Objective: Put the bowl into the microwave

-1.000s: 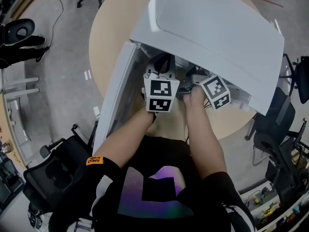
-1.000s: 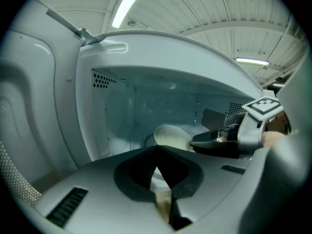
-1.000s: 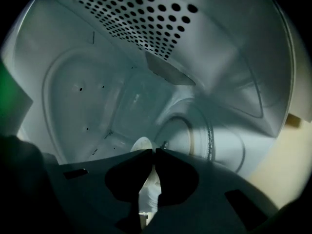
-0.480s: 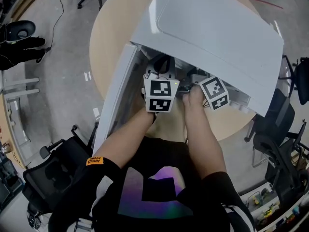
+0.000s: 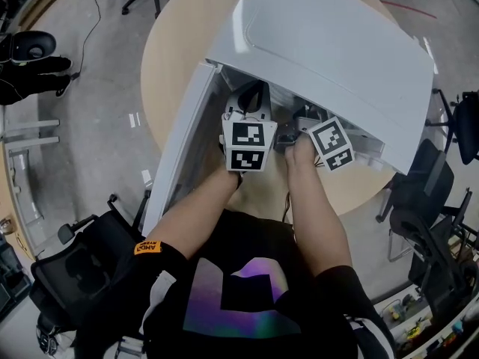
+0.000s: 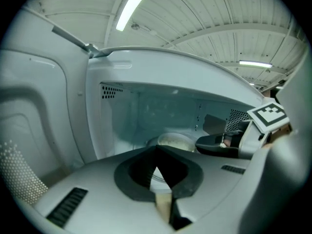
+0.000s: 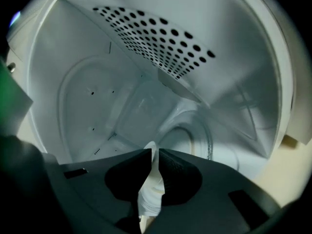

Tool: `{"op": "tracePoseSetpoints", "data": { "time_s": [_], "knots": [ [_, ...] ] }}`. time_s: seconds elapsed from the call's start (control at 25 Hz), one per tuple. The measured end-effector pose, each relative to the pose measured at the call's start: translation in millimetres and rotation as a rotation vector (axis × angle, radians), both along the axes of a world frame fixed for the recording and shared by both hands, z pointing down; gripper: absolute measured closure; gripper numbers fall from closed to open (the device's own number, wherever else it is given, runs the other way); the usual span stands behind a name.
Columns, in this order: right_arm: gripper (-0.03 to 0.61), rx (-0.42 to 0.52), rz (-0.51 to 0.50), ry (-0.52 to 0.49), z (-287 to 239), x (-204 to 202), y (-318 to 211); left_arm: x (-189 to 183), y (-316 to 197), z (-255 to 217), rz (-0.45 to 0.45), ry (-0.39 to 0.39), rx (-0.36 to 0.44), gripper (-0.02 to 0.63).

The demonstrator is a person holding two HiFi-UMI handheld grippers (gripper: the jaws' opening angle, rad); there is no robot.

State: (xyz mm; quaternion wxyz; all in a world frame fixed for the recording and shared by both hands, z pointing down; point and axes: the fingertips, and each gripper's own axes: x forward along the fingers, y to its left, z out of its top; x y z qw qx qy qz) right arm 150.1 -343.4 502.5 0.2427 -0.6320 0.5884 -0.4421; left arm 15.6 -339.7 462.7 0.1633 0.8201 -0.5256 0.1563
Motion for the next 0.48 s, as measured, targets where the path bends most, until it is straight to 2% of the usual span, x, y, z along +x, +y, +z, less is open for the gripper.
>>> {"op": "tracePoseSetpoints", "data": {
  "time_s": [0.28,0.48],
  "knots": [
    [0.541,0.017,-0.056,0.08,-13,5,25,-1,16,-14,-0.014,0.012,0.03,0.568],
    [0.541,0.063,-0.182,0.215,-38,-7,51,-3,38,-30,-0.019,0.027,0.049,0.568]
  ]
}}
